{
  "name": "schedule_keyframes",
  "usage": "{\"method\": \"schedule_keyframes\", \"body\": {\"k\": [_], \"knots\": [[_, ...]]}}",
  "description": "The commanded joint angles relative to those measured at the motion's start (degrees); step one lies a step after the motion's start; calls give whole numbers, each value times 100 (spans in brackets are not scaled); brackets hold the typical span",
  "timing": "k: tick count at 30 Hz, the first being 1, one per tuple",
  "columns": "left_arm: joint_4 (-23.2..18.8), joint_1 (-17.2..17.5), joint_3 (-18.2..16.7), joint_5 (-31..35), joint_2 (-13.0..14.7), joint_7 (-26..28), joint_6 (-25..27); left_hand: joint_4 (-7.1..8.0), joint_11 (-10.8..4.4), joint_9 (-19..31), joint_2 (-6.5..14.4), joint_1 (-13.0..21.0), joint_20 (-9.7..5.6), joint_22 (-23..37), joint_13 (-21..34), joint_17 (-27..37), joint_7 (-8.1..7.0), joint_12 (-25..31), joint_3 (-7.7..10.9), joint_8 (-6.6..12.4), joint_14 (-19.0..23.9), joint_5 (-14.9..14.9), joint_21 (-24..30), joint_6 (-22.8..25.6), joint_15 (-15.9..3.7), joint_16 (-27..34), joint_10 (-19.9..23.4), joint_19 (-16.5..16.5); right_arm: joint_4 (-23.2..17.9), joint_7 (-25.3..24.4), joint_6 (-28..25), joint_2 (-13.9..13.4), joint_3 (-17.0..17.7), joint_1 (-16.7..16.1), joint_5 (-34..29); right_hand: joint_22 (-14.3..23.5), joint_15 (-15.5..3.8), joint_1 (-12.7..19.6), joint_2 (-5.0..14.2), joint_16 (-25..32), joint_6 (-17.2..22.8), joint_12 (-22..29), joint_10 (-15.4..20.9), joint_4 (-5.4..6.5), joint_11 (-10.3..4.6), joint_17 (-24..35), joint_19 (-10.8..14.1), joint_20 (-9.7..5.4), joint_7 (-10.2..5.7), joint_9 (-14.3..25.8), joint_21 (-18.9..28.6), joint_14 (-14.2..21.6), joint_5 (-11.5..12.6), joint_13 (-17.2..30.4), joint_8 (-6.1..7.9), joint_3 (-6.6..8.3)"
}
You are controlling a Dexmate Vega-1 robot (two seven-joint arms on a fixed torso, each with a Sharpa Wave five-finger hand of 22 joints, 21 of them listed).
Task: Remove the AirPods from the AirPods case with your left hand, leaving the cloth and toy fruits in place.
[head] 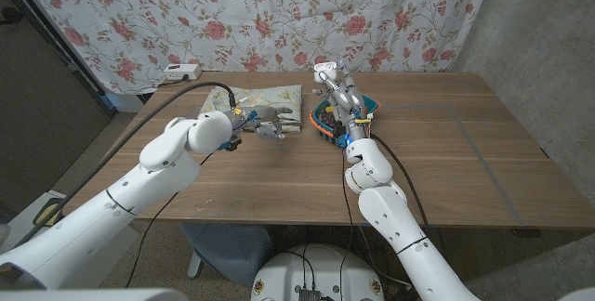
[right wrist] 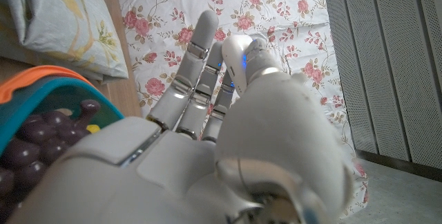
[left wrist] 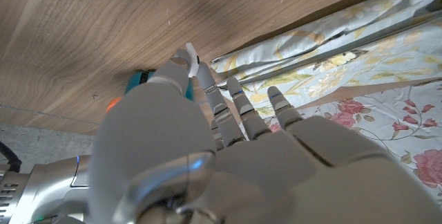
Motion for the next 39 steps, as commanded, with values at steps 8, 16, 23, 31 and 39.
{"method": "schedule_keyframes", "body": {"k": [8, 16, 23, 31, 39], "knots": [[277, -1, 144, 276, 15, -98, -199, 18, -138, 13, 65, 12, 13, 9, 211, 27, -22, 47, -30, -19, 101, 21, 26, 24, -108, -20, 142, 6, 18, -12, 6, -2, -12, 36, -4, 4, -1060, 65, -26, -10, 16, 34, 604, 11, -580, 15, -429, -730, -9, 21, 48, 380, 46, 25, 11, -7], [344, -4, 217, 545, -17, -244, -277, 20, -138, 13, 67, 20, 12, 9, 198, 30, -21, 51, -31, -23, 112, 24, 27, 20, -110, -28, 126, 11, 37, -13, 5, 1, 0, 35, 11, 3, -1059, 67, -26, -12, 13, 29, 599, 11, -586, 17, -439, -730, -13, 21, 69, 385, 47, 24, 9, -8], [368, 48, 195, 753, -127, -333, -356, 30, -137, 13, 77, 18, 9, 9, 187, 31, -26, 52, -30, -35, 94, 26, 27, -7, -112, -48, 105, 13, 61, 13, 2, 0, 16, 43, 37, 2, -1059, 67, -25, -14, 10, 33, 600, 13, -587, 18, -447, -730, -14, 21, 83, 389, 48, 33, 8, -9], [426, 43, 271, 1241, -129, -372, -555, 41, -137, 13, 93, 15, 10, 9, 181, 26, -29, 58, -19, -40, 88, 30, 30, -26, -109, -75, 76, 24, 82, 28, -20, 5, 39, 41, 71, 1, -1059, 67, -26, -16, 4, 31, 599, 12, -589, 19, -455, -729, -6, 21, 99, 392, 48, 33, 6, -10], [540, 32, 253, 1373, -256, -553, -650, 47, -137, 14, 96, 11, -2, 9, 178, 19, -35, 72, -13, -39, 113, 32, 29, -30, -114, -93, 58, 25, 111, 48, -25, 11, 60, 50, 85, 0, -1059, 68, -28, -20, 13, 25, 599, 12, -590, 20, -463, -728, -6, 21, 121, 395, 49, 26, 9, -12]]}}
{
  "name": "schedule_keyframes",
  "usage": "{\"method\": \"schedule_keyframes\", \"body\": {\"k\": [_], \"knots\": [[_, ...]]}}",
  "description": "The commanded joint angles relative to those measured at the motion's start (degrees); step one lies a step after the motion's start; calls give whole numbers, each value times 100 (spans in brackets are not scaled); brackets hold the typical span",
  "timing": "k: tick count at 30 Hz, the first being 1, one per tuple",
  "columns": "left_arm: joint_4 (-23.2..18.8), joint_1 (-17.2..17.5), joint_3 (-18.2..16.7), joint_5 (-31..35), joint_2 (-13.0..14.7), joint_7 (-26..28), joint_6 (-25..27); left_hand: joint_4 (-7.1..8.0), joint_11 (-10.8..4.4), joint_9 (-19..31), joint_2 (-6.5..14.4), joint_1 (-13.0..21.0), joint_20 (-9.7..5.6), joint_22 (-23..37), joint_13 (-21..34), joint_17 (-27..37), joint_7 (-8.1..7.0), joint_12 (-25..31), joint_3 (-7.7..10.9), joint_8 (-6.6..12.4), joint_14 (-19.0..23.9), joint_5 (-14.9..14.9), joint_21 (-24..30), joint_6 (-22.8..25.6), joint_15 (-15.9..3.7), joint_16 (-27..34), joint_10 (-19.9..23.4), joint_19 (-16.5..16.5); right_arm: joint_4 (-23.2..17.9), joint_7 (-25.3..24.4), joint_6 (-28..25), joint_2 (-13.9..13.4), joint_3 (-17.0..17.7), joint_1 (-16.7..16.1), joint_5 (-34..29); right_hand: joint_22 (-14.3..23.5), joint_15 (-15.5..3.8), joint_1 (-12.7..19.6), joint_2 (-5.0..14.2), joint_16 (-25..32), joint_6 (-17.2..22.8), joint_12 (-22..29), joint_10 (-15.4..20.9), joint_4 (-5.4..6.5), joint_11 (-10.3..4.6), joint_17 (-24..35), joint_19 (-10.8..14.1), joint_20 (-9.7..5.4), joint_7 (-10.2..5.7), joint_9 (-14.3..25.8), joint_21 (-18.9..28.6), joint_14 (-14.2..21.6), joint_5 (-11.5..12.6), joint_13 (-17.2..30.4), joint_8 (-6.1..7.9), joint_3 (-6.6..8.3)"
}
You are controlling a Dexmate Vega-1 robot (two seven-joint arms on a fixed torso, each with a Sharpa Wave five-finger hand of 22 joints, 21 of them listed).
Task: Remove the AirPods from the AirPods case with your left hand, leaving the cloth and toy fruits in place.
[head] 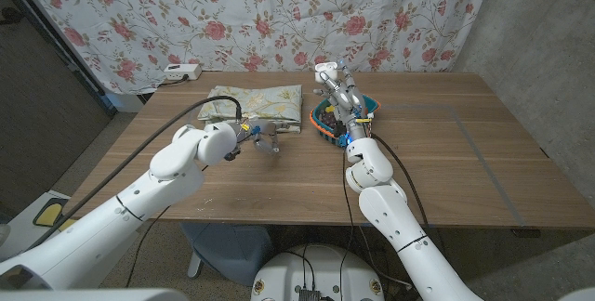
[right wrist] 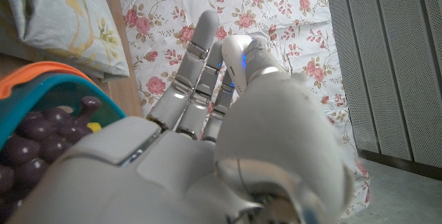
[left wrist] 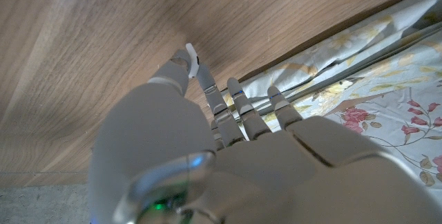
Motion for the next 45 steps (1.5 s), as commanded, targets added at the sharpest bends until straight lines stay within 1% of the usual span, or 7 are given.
{"method": "schedule_keyframes", "body": {"k": [1, 7, 16, 28, 33, 40, 45], "knots": [[136, -5, 9, 372, -127, -180, -208, 27, -106, 14, 51, 16, -3, 9, 181, 15, -40, 39, 12, -10, 111, 49, 30, -28, -121, -9, 92, 26, 43, 35, -21, 12, 35, 13, 36, -1, -1059, 39, 4, -2, 11, 46, 597, 12, -590, 19, -464, -728, -6, 22, 57, 395, 21, 19, 8, -12], [221, -93, 64, 537, -219, -399, -234, 23, -107, 15, 47, 21, -11, 9, 169, 17, -32, 44, 9, 3, 136, 49, 29, 1, -133, -12, 78, 28, 64, 54, -40, 15, 55, 26, 58, -2, -1059, 41, 3, -5, 19, 49, 601, 12, -591, 20, -471, -728, -1, 22, 75, 398, 21, 24, 11, -13], [288, -2, -56, 638, -350, -235, -362, 8, -106, 15, 27, 44, -27, 8, 168, 42, -42, 87, -18, 10, 106, 44, 26, 30, -134, -27, 88, 28, 94, 73, -37, 20, 86, 38, 63, -4, -1058, 41, 2, -9, 43, 49, 601, 13, -593, 21, -483, -727, -5, 22, 95, 401, 22, 27, 19, -15], [301, 4, -117, 826, -360, -430, -474, 104, -115, 13, -162, -281, -44, 13, -117, -190, -150, -165, -75, 3, -146, 41, 12, 37, -30, -430, -314, -23, 132, 119, -43, 30, 114, 61, 95, -6, -1059, 43, -1, -16, 64, 49, 610, 12, -594, 22, -500, -726, -8, 22, 128, 405, 23, 26, 23, -17], [297, 40, -213, 784, -387, -364, -508, 113, -84, 11, -217, -432, -60, 15, -367, -337, -188, -486, -49, 9, -172, 39, 18, -78, -20, -613, -714, -25, 147, 133, -55, 34, 119, 73, 101, -7, -1059, 42, -2, -18, 67, 47, 608, 12, -590, 22, -505, -725, -5, 22, 138, 406, 23, 25, 23, -18], [259, 32, -264, 792, -399, -410, -560, 137, -72, 9, -299, -573, -70, 18, -513, -411, -213, -665, -84, 34, -246, 9, 19, -80, 28, -679, -786, -29, 152, 131, -40, 45, 121, 71, 83, -9, -1059, 45, -5, -23, 80, 44, 608, 10, -582, 23, -516, -725, -17, 22, 160, 407, 24, 23, 25, -20], [101, 175, -548, 498, -549, -83, -540, 143, -72, 9, -299, -609, -69, 18, -566, -434, -215, -718, -78, 51, -249, 3, 17, -54, 24, -689, -778, -36, 119, 100, -50, 34, 120, 53, 54, -10, -1059, 46, -7, -24, 79, 48, 617, 9, -580, 23, -520, -725, -18, 22, 169, 409, 25, 23, 24, -20]]}}
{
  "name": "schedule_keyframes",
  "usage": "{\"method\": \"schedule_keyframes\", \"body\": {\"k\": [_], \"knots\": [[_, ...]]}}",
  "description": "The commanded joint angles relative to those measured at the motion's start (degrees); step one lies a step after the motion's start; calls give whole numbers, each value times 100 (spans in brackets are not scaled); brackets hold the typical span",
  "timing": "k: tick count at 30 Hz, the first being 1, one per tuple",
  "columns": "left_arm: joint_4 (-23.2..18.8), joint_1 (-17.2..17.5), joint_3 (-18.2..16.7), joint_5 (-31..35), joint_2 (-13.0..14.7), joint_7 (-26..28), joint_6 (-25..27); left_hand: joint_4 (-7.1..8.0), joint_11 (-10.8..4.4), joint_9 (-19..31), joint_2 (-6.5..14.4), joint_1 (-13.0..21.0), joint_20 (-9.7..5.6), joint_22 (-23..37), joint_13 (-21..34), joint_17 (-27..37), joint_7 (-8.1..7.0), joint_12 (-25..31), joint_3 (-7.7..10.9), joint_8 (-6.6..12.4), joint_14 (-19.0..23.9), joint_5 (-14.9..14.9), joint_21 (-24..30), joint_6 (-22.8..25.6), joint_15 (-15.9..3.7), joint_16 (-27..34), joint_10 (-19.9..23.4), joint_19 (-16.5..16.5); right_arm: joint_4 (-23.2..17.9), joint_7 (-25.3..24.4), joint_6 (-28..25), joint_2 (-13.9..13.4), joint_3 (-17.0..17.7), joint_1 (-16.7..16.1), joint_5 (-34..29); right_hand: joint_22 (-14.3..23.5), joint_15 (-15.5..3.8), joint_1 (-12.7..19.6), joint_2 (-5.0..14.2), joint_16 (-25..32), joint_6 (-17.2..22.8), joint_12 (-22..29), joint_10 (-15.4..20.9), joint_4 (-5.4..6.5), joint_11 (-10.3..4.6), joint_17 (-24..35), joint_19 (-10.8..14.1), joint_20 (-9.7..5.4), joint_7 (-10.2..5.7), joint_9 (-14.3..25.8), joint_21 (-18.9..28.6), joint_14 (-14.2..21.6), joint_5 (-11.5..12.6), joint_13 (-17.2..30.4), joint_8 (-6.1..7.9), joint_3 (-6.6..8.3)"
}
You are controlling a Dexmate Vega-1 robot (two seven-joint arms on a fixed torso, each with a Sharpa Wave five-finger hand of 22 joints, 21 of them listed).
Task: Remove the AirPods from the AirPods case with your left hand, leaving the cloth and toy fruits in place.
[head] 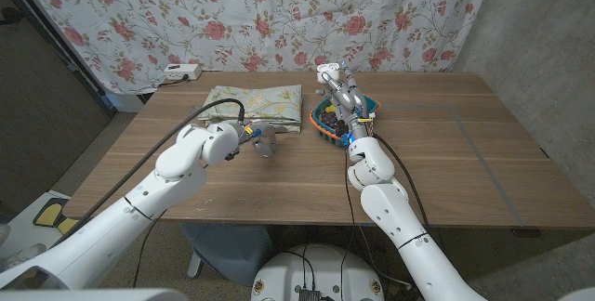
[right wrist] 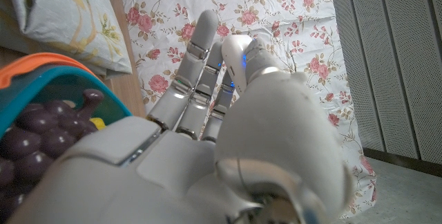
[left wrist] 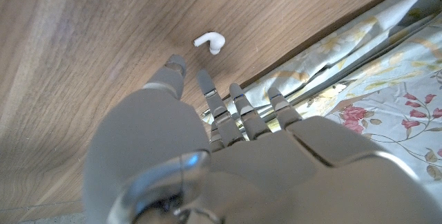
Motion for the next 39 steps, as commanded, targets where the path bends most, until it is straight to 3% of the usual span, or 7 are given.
{"method": "schedule_keyframes", "body": {"k": [1, 8, 11, 12, 15, 26, 39], "knots": [[-218, 174, -403, -347, -212, 363, -8, 30, -5, 9, 2, -75, 4, 18, -29, -1, -38, -46, 16, 51, -16, 5, 19, -2, -17, -20, -25, 0, -26, -22, -10, -5, 7, -13, -37, 19, -1058, 47, -6, -15, 27, 43, 614, 10, -580, 24, -521, -725, -13, 22, 39, 410, 29, 24, 24, -21], [-450, 389, -817, -808, -403, 717, 139, 37, -6, 7, 0, -137, 0, 19, -121, -42, -43, -130, 29, 100, -6, -8, 25, 113, -22, -33, 15, 10, -25, -30, -17, -8, 11, -22, -30, 18, -1058, 46, -6, -18, 30, 37, 604, 11, -582, 25, -531, -724, -9, 22, 56, 413, 30, 22, 22, -22], [-467, 356, -1098, -1650, -545, 420, 231, 43, -5, 6, 3, -164, -2, 19, -155, -54, -54, -162, 31, 123, -3, -12, 23, 174, -22, -35, 25, 5, -25, -34, -14, -13, 12, -24, -38, 17, -1058, 46, -6, -19, 33, 35, 606, 11, -585, 25, -534, -723, -7, 22, 62, 414, 30, 18, 23, -22], [-498, 272, -1059, -1738, -523, 256, 370, 95, -4, 4, -51, -319, -29, 19, -231, -73, -97, -228, -31, 141, -6, -45, 23, 246, -15, -35, 64, 4, -21, -33, -11, -17, 11, -21, -46, 17, -1058, 46, -6, -19, 33, 36, 609, 11, -585, 25, -535, -723, -9, 22, 64, 414, 31, 19, 23, -22], [-652, 420, -1192, -1977, -608, 646, 384, 122, -4, 1, -92, -430, 8, 20, -297, -95, -91, -310, -65, 156, -30, -67, 12, 310, 12, -49, 40, -27, -5, -30, -10, -14, 12, -18, -43, 16, -1058, 46, -7, -21, 34, 42, 613, 11, -582, 26, -542, -723, -8, 22, 76, 415, 31, 26, 22, -23], [-1002, 522, -1474, -2462, -568, 1496, 225, 100, -12, -2, -103, -480, 15, 21, -392, -142, -84, -402, -42, 146, -114, -76, 21, 327, 58, -99, 80, -12, 46, -100, 10, -20, 1, -54, -137, 14, -1058, 46, -7, -24, 36, 41, 614, 12, -588, 27, -553, -722, -13, 23, 98, 419, 32, 28, 20, -24], [-1258, 306, -1391, -2530, -339, 1770, 631, 74, -13, -4, -95, -507, 29, 21, -476, -181, -76, -446, -10, 141, -90, -75, 28, 351, 86, -103, 206, 5, 134, -64, 62, -19, -8, -82, -121, 12, -1058, 49, -10, -30, 34, 37, 615, 10, -572, 28, -570, -722, -10, 23, 129, 422, 33, 22, 16, -26]]}}
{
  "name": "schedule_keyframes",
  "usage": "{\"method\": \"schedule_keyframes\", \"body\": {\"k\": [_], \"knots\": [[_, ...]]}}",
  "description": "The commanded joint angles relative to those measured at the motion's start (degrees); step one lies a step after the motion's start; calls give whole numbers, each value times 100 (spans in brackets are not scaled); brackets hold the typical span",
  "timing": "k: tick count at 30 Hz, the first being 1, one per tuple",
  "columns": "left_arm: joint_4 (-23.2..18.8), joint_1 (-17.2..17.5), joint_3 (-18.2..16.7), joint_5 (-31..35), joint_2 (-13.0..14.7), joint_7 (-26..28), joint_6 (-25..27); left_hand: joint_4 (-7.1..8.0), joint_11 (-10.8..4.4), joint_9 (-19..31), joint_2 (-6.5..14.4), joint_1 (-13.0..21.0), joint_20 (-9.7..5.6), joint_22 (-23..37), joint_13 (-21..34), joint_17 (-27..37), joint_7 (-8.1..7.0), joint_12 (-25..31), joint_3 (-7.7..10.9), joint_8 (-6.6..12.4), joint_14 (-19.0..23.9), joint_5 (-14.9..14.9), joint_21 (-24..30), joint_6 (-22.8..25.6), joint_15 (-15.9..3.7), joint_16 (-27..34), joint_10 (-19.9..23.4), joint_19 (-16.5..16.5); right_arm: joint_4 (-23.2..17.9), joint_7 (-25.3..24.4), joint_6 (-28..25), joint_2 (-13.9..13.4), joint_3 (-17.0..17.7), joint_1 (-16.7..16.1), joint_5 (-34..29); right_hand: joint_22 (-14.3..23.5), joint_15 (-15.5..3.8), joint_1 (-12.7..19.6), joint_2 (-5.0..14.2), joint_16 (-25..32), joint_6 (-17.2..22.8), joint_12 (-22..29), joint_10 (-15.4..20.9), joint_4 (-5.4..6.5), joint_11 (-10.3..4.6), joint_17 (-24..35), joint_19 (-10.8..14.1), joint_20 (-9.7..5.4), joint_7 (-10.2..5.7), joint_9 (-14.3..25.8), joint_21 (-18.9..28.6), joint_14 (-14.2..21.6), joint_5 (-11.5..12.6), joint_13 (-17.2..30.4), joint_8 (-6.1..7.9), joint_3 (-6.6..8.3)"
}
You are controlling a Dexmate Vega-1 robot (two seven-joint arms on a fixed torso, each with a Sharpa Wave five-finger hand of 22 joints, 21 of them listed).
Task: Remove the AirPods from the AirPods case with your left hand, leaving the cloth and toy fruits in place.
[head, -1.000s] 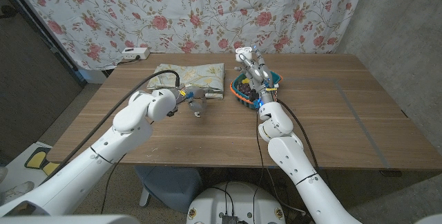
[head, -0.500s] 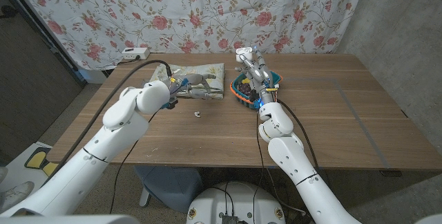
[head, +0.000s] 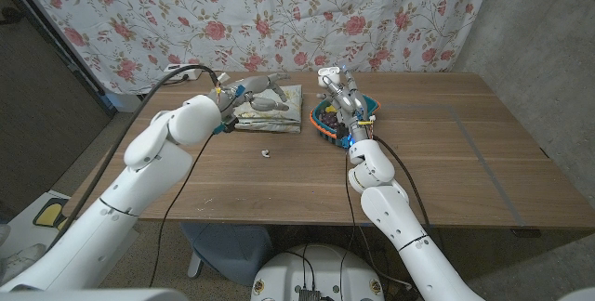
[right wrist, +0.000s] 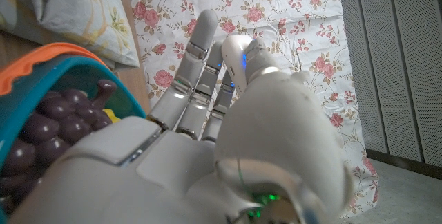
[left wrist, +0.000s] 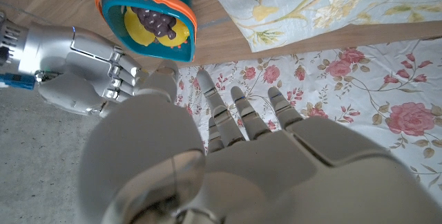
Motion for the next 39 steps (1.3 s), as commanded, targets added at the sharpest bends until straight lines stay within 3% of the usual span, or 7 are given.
{"method": "schedule_keyframes", "body": {"k": [1, 8, 12, 14, 16, 39], "knots": [[-247, -160, -26, -221, 197, 306, 230, -7, -3, 9, 5, -31, 25, 10, -17, 5, -18, -40, 72, 25, 25, -6, 29, 43, 12, 5, 96, 6, 73, 25, 42, -8, -14, -30, 4, 10, -1058, 50, -11, -19, 34, 22, 621, 10, -562, 28, -572, -723, -9, 23, 37, 422, 28, 20, 15, -26], [-349, -228, 55, -239, 224, 457, 374, -25, -10, 8, 16, -44, 30, 11, -71, -14, -23, -70, 85, 25, 85, -5, 51, 66, -15, 26, 173, 64, 119, 86, 26, 6, -40, -49, 41, 9, -1058, 51, -11, -21, 32, 22, 616, 10, -569, 29, -578, -723, -10, 23, 49, 424, 28, 26, 13, -27], [-456, -238, 28, -311, -9, 659, 631, -36, -10, 8, 24, -44, 22, 12, -99, -19, -20, -88, 87, 27, 108, -4, 59, 83, -26, 40, 208, 87, 124, 90, 58, -10, -68, -51, -38, 8, -1058, 52, -11, -22, 27, 24, 621, 10, -573, 30, -583, -722, -14, 23, 58, 426, 29, 27, 10, -27], [-537, -201, 160, 35, -97, 985, 871, -34, -11, 7, 41, -48, 26, 12, -112, -18, -9, -97, 89, 26, 111, -4, 61, 86, -16, 46, 224, 95, 105, 91, 58, -27, -77, -57, -63, 8, -1057, 52, -12, -23, 25, 19, 613, 10, -574, 30, -587, -722, -15, 23, 64, 427, 29, 25, 9, -27], [-465, -190, 35, -218, -85, 965, 664, -37, -13, 8, 127, -22, 48, 14, -142, -11, 23, -126, 122, 22, 119, 12, 71, 87, 0, 64, 238, 125, 96, 70, 71, -30, -85, -67, -94, 7, -1058, 52, -12, -23, 25, 21, 617, 9, -577, 31, -589, -722, -15, 23, 68, 427, 29, 26, 9, -28], [-600, -466, 249, -81, 74, 944, 1134, 17, -13, 7, 119, -233, 46, 19, -284, -30, 51, -251, 42, -3, 156, 10, 73, 95, 7, 101, 335, 161, 77, -50, 137, -110, -333, -20, -475, 4, -1057, 56, -17, -30, 23, 20, 618, 8, -558, 34, -617, -721, -16, 23, 118, 434, 30, 31, 6, -30]]}}
